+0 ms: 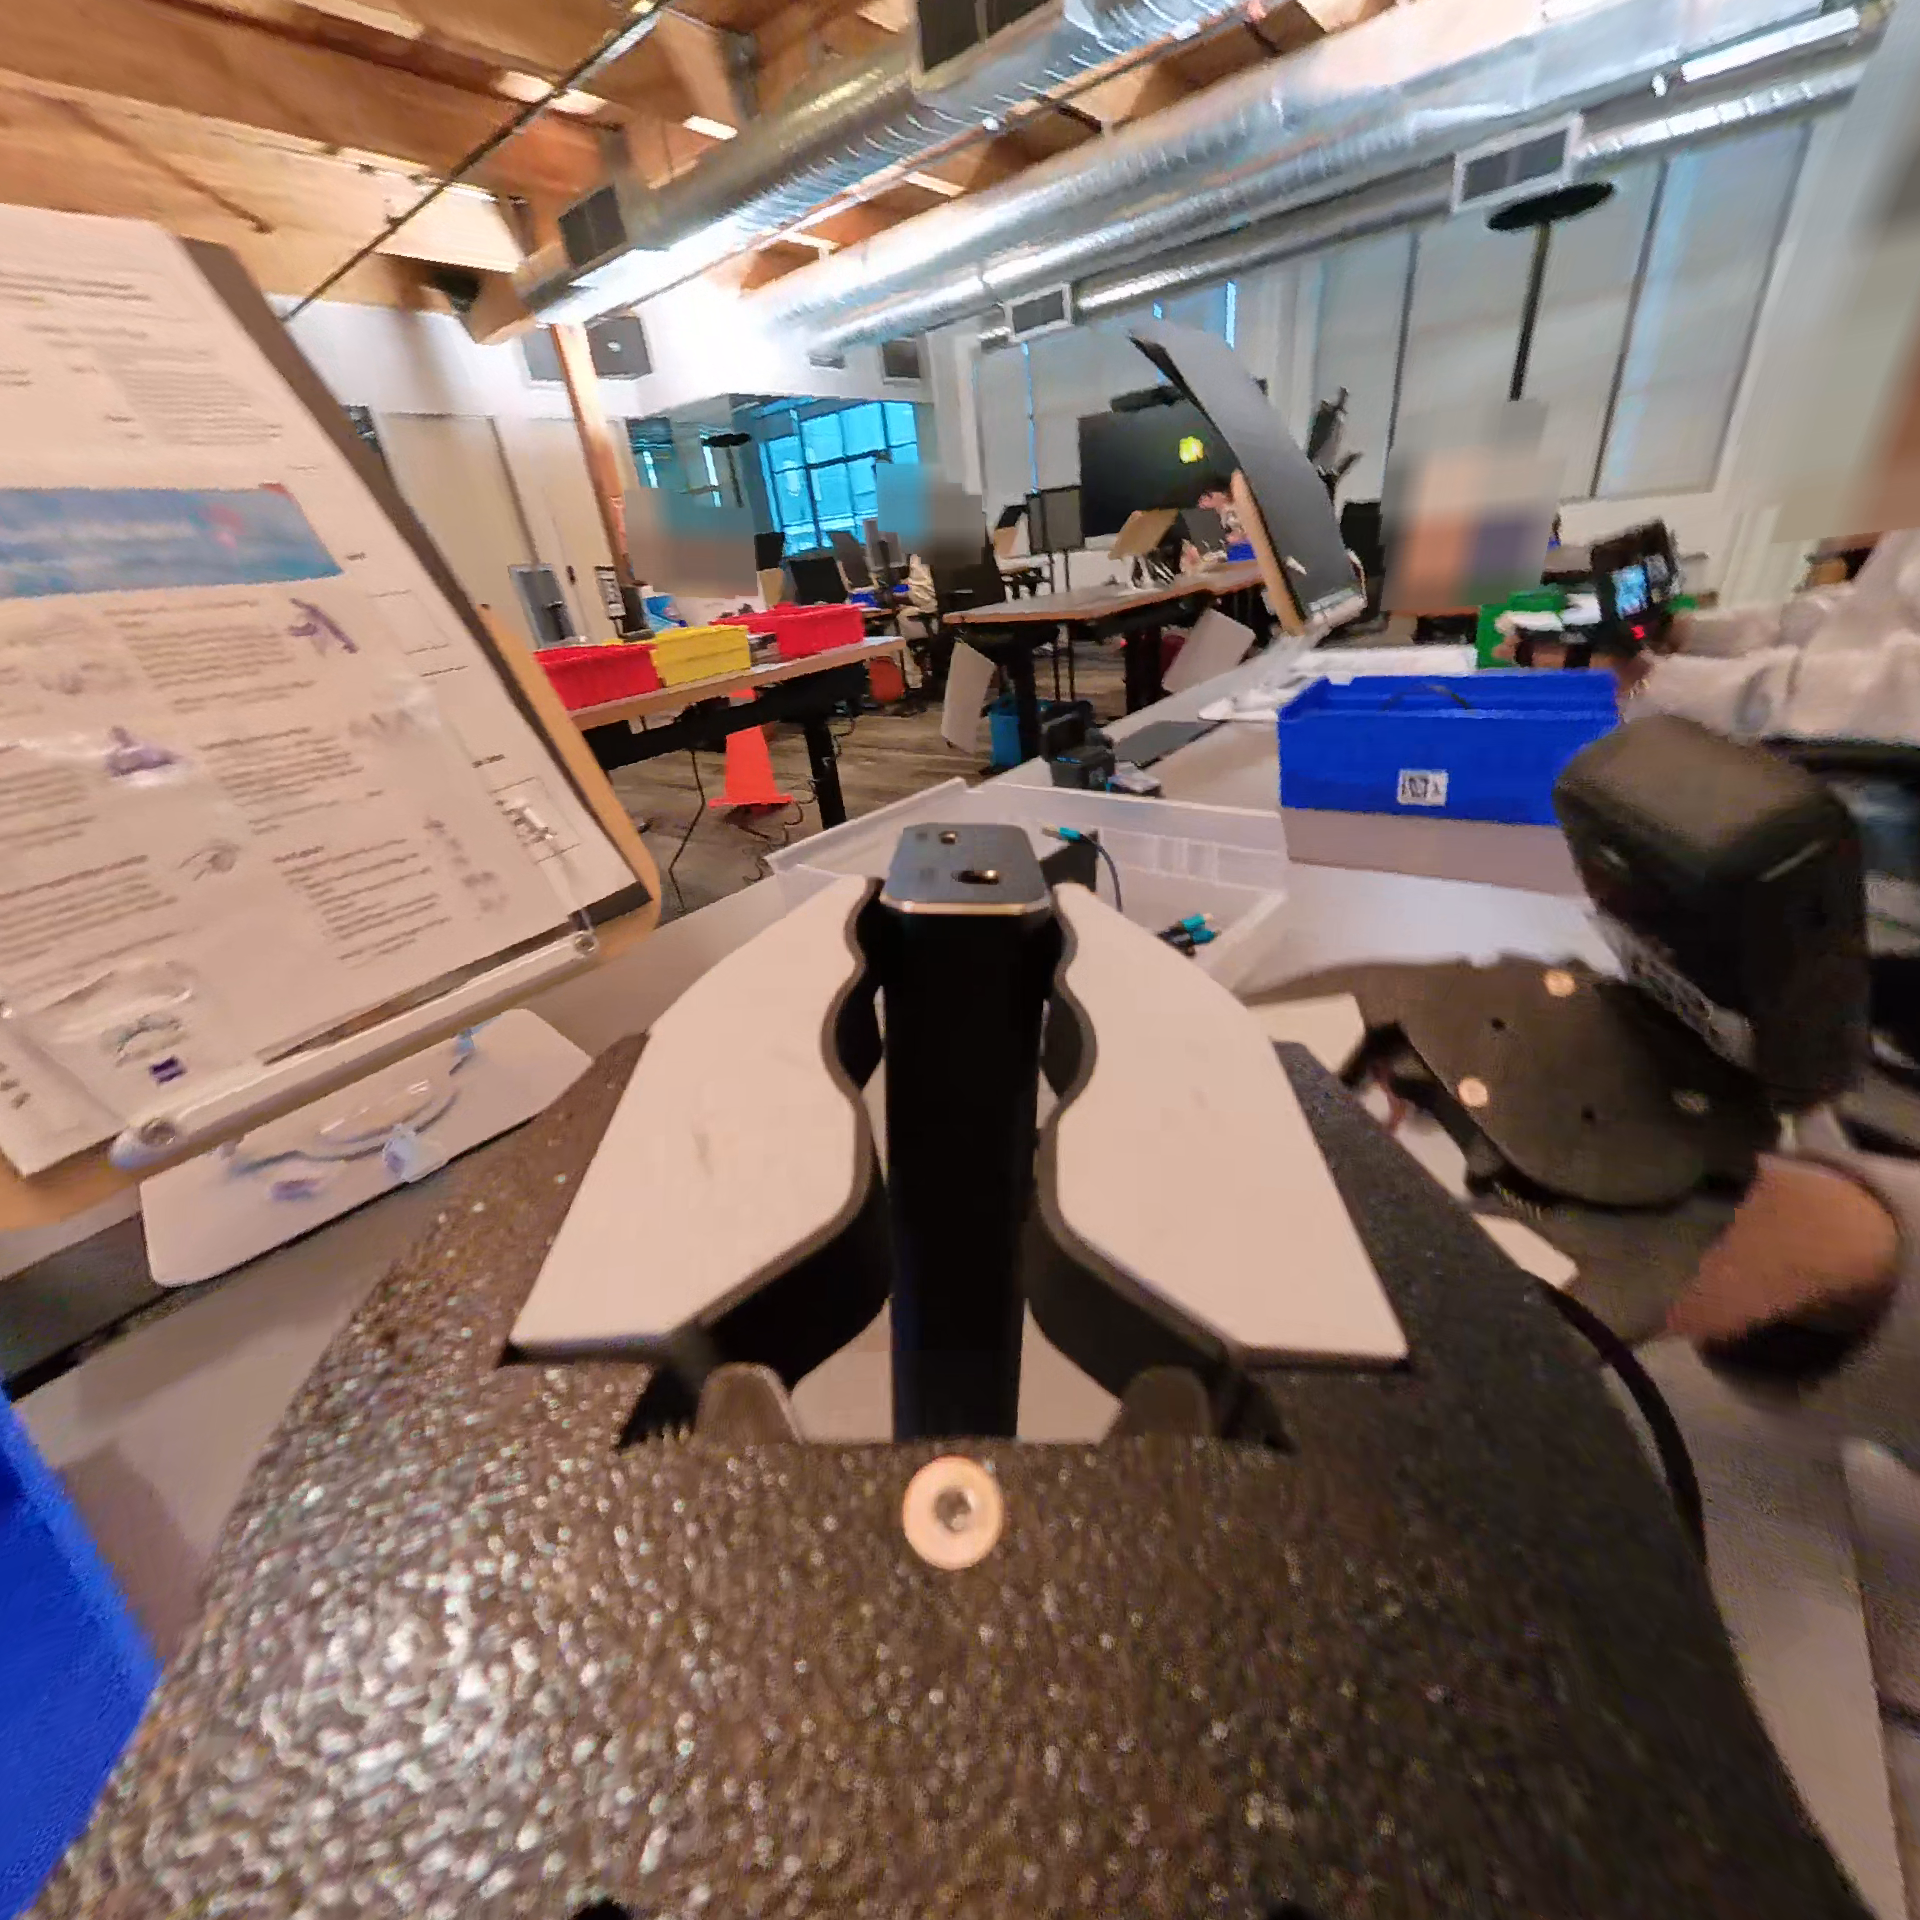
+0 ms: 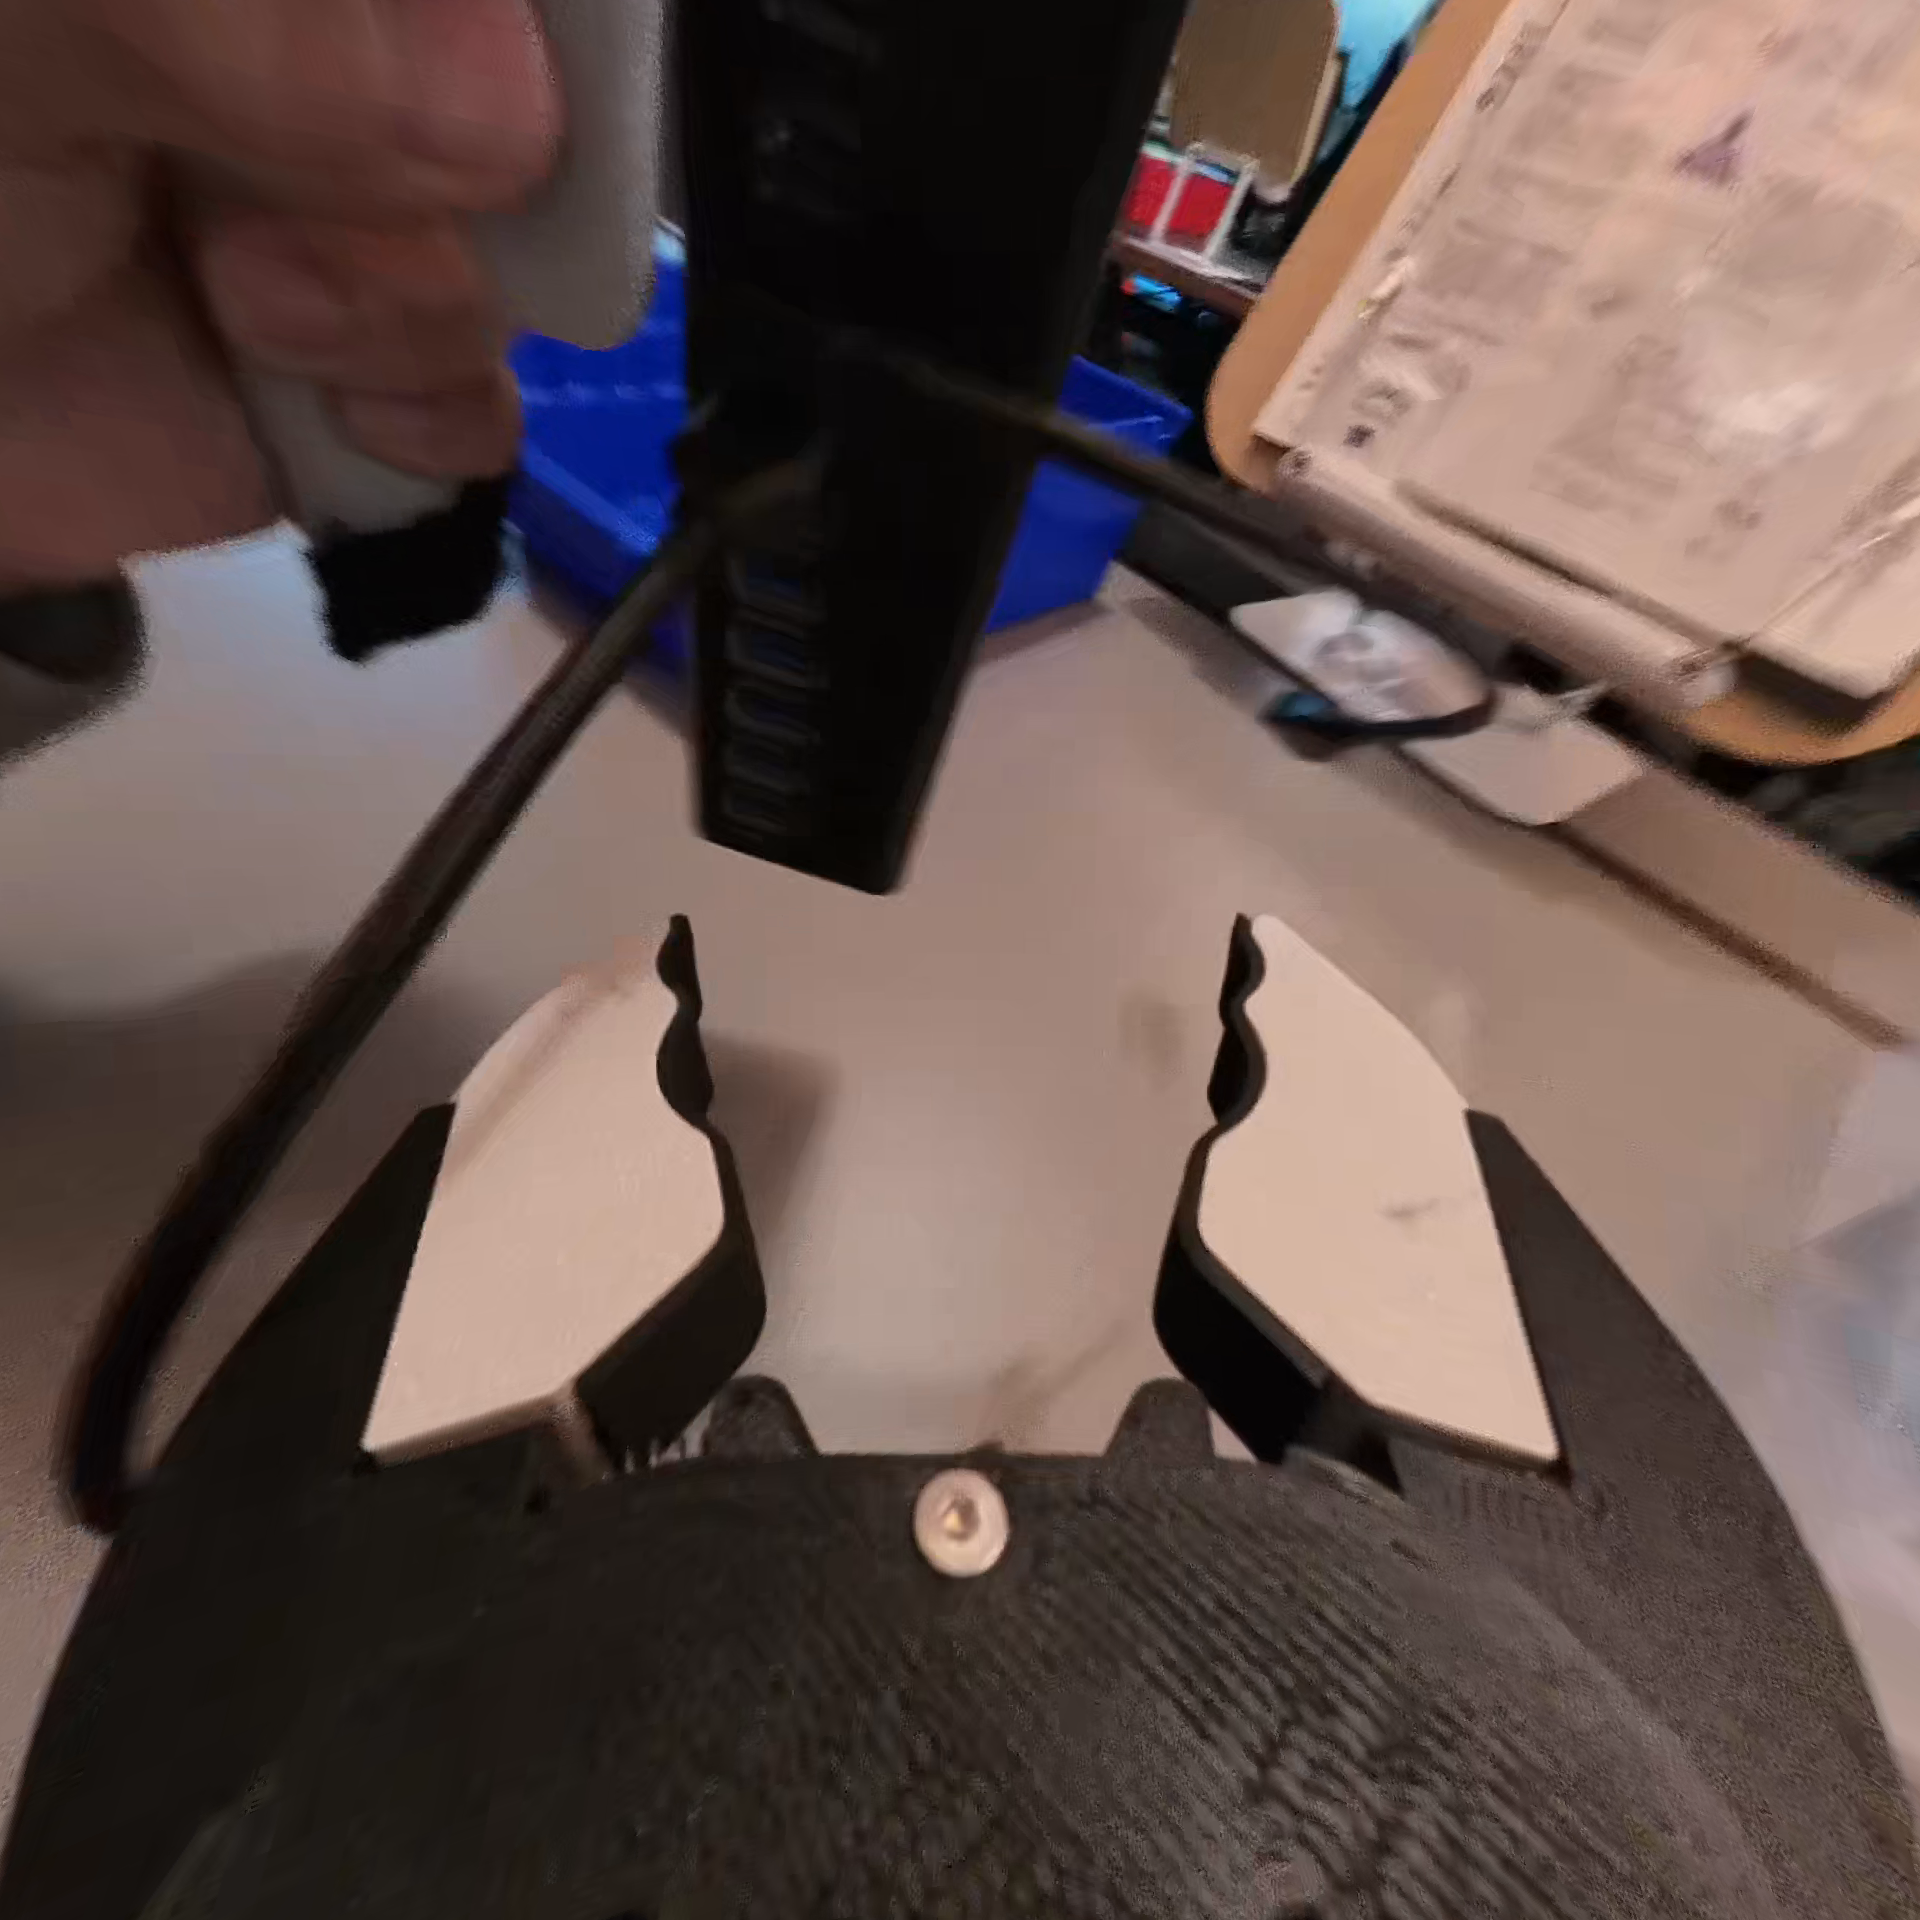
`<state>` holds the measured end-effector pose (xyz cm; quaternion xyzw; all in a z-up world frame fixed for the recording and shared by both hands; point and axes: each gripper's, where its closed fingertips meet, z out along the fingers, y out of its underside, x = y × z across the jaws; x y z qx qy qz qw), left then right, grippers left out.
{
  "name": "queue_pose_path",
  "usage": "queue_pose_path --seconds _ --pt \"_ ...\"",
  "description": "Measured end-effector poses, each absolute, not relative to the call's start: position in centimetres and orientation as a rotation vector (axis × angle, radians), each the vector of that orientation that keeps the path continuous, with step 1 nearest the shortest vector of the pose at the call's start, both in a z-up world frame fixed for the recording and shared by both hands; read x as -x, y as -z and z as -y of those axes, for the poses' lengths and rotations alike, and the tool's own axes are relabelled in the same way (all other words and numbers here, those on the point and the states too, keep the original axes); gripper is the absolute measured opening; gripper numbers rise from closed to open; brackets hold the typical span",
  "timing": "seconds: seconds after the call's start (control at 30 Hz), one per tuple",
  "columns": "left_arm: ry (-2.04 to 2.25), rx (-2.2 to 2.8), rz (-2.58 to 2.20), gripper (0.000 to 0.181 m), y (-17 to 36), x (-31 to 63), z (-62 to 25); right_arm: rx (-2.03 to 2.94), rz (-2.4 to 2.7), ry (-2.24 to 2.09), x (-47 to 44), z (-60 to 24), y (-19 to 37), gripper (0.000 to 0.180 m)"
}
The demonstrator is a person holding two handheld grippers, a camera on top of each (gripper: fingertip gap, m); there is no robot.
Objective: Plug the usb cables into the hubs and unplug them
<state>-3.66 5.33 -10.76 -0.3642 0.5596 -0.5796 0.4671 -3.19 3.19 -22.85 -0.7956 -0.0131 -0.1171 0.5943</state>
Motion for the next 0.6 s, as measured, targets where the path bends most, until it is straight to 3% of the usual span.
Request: queue_pose_path --seconds 0.1,0.17,0.23,0.3,0.33,0.53,0.6 --pt "1.488 0.940 -1.301 0.028 9.9 3.9 -6.1 1.730 -0.103 -0.041 6.5 -5.1 22.3 0.101" --pt "1.525 0.965 -1.292 0.028 9.8 3.9 -5.9 1.637 -0.132 -0.006 6.1 -6.3 21.0 0.093" --pt "1.536 0.969 -1.300 0.028 9.9 3.9 -5.4 1.598 -0.128 0.103 5.3 -7.2 20.2 0.099" --pt "1.548 0.980 -1.302 0.028 9.9 3.9 -4.9 1.579 -0.059 0.100 6.1 -8.0 19.5 0.071" --pt "1.566 0.964 -1.310 0.028 9.8 4.0 -4.5 1.562 -0.046 0.131 6.1 -8.2 19.1 0.065" --pt "1.658 0.869 -1.281 0.029 8.4 5.1 -4.4 1.614 0.099 0.148 5.5 -7.3 18.0 0.062" --pt "1.808 0.797 -1.347 0.045 8.4 5.8 -3.4 1.568 0.104 0.020 5.8 -6.5 16.8 0.063"
